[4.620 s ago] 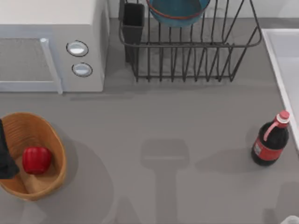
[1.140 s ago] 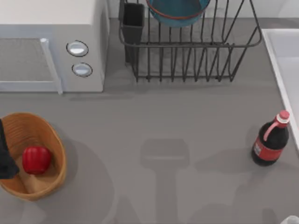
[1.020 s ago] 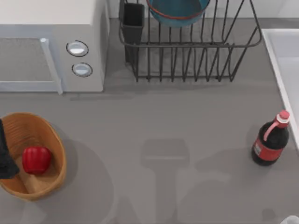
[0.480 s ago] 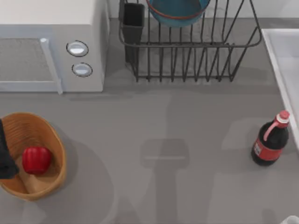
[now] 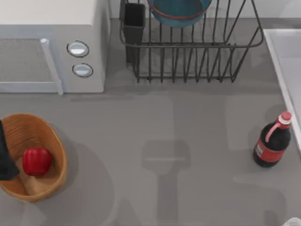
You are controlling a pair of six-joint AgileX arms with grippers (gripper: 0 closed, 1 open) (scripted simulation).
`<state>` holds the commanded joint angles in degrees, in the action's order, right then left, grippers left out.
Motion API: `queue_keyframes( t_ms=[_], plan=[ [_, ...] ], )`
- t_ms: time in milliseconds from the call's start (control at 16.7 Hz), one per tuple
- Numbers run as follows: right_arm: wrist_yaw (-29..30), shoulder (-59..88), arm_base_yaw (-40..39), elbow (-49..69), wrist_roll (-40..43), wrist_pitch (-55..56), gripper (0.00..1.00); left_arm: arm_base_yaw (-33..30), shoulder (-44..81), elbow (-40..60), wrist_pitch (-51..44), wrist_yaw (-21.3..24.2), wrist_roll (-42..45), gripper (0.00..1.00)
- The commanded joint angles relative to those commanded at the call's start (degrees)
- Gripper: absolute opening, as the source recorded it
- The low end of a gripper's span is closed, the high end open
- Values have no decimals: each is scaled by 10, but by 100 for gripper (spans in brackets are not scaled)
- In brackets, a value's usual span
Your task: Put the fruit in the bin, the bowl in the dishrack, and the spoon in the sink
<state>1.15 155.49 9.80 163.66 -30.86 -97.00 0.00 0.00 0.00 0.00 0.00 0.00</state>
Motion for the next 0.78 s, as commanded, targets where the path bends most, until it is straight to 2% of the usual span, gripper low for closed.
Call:
queue_keyframes(
  t_ms=[540,780],
  plan=[
    [0,23,-3,33,-5,-6,0,0,0,0,0,0,0,100],
    [2,81,-8,121,-3,-36,0,0,0,0,0,0,0,100]
  ],
)
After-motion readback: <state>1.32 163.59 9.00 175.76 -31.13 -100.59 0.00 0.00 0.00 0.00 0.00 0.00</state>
